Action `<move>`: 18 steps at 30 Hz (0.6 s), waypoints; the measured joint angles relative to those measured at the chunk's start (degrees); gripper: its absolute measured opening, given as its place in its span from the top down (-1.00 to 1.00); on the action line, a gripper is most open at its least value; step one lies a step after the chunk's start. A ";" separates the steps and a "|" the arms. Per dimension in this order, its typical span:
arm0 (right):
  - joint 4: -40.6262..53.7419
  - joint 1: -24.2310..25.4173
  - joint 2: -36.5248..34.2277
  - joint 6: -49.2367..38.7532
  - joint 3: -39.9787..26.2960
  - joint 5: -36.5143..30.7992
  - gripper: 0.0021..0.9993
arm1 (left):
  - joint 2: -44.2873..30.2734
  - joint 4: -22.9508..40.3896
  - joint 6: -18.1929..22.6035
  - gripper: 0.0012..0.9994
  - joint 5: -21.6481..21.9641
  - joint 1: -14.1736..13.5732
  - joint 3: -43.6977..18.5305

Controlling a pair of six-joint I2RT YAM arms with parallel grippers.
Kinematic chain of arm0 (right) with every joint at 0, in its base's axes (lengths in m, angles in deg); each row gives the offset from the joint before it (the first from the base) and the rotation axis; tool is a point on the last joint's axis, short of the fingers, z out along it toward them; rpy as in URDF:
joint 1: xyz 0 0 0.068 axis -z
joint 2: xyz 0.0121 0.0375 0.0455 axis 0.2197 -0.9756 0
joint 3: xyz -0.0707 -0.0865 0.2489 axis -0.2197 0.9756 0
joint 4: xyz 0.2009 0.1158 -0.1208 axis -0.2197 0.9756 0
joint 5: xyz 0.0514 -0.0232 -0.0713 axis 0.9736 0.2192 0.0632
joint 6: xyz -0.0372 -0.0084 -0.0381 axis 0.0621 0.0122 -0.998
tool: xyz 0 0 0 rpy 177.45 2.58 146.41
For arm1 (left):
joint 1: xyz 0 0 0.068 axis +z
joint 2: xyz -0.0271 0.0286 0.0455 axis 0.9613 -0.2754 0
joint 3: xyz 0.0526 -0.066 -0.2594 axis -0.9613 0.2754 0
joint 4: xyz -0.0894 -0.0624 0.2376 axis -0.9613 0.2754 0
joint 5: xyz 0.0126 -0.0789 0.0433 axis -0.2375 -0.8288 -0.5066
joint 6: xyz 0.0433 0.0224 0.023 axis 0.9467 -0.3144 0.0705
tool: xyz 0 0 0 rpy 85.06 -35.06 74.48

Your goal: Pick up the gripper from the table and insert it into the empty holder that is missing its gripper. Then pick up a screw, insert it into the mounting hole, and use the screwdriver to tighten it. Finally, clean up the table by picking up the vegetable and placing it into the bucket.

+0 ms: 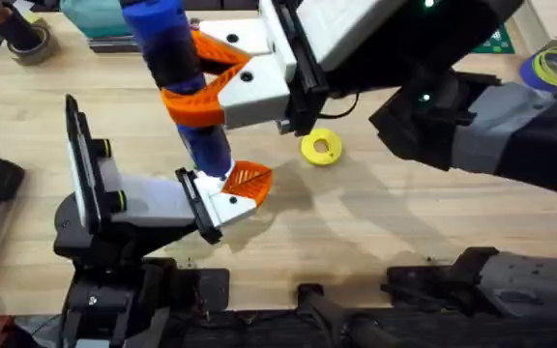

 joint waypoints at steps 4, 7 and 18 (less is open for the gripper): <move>0.00 0.00 -0.01 -0.02 0.00 0.00 0.95 | 0.00 0.00 -0.01 0.97 0.00 0.02 0.00; 0.00 0.02 0.00 -0.15 0.00 0.00 0.95 | 0.00 0.00 0.00 0.97 -0.01 0.02 0.00; 0.76 0.02 0.00 -1.20 0.00 0.00 0.95 | 0.00 0.00 0.00 0.97 0.00 0.02 0.00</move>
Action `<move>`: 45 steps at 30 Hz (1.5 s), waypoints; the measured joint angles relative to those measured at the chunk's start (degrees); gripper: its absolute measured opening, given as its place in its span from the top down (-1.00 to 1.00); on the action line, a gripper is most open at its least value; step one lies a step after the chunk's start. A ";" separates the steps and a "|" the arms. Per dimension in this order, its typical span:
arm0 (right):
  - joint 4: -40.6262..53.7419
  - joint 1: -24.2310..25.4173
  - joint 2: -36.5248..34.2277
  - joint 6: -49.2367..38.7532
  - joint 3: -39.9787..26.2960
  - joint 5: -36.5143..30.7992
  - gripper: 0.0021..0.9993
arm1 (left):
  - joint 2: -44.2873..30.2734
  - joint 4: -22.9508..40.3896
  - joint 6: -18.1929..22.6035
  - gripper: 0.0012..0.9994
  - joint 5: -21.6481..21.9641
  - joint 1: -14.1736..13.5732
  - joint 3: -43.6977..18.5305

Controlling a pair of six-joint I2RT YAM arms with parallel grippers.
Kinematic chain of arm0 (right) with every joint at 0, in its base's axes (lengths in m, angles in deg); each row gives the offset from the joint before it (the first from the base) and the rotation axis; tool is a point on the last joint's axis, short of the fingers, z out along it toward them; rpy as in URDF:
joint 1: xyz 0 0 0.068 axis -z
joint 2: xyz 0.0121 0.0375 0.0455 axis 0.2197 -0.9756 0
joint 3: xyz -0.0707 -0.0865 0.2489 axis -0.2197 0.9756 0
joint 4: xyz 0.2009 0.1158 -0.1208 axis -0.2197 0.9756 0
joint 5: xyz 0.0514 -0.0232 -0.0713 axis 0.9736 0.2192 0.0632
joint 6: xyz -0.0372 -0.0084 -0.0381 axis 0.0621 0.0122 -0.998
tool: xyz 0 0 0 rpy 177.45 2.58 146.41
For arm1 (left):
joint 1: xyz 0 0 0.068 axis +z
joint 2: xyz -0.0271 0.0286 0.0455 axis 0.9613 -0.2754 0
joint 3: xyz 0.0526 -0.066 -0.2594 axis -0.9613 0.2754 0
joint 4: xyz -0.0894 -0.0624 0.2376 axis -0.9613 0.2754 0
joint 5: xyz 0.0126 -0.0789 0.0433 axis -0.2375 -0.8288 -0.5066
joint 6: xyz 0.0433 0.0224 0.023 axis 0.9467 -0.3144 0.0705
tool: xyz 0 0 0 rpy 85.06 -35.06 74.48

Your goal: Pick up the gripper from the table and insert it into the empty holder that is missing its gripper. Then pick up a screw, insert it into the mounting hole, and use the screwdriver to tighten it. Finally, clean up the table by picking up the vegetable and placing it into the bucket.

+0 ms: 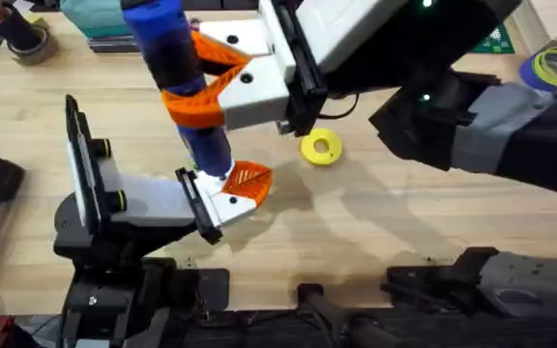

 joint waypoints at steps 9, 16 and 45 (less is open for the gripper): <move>0.55 0.00 0.00 -0.50 0.00 -0.02 0.95 | 0.00 0.00 -0.02 0.97 -0.01 0.00 0.00; 1.23 0.00 0.00 -0.75 0.00 -0.04 0.95 | 0.00 0.00 -0.01 0.97 -0.02 0.00 0.00; 3.04 0.07 0.00 -2.23 -0.02 -0.04 0.95 | 0.00 0.02 -0.13 0.97 -0.02 -0.07 0.00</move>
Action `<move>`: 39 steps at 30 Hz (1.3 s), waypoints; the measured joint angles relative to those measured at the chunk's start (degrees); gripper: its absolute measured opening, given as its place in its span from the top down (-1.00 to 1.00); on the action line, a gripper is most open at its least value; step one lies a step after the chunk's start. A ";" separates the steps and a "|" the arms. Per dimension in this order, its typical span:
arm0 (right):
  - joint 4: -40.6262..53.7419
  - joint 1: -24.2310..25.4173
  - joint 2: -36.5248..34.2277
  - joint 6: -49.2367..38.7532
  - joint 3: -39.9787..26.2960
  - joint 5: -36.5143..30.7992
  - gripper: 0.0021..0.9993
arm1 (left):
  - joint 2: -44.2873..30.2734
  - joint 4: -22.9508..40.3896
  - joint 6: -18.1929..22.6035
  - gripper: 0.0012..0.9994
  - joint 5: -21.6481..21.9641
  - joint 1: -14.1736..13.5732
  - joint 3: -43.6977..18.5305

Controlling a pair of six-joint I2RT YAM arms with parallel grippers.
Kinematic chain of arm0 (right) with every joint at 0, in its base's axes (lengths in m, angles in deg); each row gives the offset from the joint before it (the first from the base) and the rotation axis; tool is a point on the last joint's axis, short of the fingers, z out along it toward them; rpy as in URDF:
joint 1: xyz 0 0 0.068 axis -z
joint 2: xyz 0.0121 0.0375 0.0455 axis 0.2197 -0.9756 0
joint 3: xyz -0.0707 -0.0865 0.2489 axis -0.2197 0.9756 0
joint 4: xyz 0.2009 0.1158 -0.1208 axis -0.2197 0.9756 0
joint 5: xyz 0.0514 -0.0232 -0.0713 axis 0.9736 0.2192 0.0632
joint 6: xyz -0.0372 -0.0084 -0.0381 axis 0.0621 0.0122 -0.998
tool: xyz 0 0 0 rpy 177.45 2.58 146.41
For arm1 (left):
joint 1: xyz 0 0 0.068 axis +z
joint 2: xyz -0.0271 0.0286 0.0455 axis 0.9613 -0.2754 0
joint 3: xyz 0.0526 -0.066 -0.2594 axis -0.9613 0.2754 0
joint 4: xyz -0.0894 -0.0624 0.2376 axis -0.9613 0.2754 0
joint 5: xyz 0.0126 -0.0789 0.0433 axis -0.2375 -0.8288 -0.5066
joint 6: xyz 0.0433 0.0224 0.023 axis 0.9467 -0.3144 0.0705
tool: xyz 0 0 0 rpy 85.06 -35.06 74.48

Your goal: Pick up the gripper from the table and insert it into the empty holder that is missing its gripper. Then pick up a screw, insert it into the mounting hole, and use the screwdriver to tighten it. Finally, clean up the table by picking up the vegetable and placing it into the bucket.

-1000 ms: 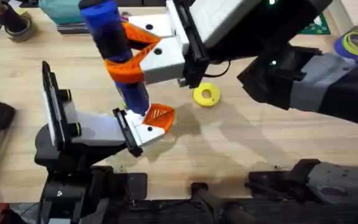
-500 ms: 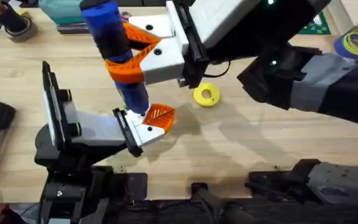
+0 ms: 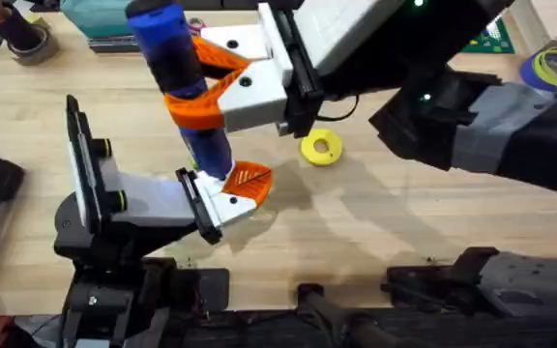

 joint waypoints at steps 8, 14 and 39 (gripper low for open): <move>0.16 0.04 0.00 -0.20 0.00 0.07 0.95 | 0.00 0.00 -0.13 0.97 0.00 0.00 0.00; 0.26 0.04 -0.01 -0.42 0.01 0.09 0.95 | 0.00 0.00 -0.16 0.97 -0.02 0.00 0.00; 1.08 5.75 -0.08 4.20 -6.96 0.48 0.95 | 0.00 -0.01 -0.11 0.97 -0.17 0.00 0.00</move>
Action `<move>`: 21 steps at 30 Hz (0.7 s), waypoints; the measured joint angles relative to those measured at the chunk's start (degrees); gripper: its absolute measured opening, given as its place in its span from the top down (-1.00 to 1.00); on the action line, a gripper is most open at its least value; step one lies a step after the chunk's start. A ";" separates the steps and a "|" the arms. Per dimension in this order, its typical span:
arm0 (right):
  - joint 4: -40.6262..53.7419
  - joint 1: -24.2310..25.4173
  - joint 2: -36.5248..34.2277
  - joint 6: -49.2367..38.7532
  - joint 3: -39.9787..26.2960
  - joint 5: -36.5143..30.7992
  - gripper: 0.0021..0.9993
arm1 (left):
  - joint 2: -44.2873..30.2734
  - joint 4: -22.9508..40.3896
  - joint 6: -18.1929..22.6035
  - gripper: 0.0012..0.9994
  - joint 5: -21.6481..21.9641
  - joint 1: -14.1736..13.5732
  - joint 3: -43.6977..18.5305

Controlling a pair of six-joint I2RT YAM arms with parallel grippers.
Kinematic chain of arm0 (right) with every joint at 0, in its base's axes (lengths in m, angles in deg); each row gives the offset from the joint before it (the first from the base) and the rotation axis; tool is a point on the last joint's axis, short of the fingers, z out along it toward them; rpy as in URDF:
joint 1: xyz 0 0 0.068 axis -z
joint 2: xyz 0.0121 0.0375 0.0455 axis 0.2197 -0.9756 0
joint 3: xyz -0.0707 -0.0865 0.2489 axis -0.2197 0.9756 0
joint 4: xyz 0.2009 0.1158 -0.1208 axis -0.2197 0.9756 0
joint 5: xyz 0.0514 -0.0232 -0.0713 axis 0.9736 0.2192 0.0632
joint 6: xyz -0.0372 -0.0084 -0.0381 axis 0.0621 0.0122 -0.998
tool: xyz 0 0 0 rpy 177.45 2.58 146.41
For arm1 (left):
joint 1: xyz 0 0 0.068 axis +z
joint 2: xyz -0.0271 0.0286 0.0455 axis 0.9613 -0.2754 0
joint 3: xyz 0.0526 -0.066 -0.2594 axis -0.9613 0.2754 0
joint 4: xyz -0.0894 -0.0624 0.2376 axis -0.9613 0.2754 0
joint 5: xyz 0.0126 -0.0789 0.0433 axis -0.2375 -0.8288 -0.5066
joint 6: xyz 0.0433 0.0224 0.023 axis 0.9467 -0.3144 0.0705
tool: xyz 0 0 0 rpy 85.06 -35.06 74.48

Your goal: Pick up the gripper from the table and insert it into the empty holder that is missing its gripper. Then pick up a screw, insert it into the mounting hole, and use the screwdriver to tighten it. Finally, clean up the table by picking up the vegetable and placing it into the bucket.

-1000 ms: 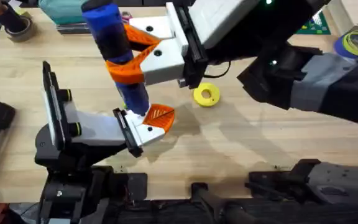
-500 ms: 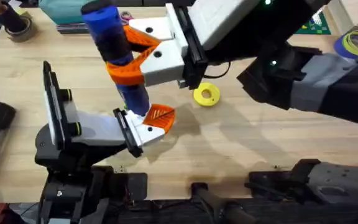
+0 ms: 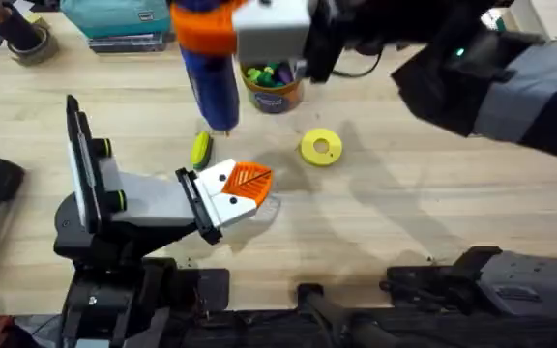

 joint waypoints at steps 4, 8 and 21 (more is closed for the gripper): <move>1.32 0.02 0.53 0.23 -1.70 0.08 0.95 | 0.00 0.01 0.00 0.97 -0.01 0.00 0.00; 12.57 0.50 0.90 -0.76 -4.84 0.25 0.95 | 0.00 -0.02 0.00 0.97 0.01 0.00 0.00; 77.27 4.33 0.97 -28.73 -31.30 -22.44 0.96 | 0.00 -0.01 0.02 0.97 -0.01 0.00 0.00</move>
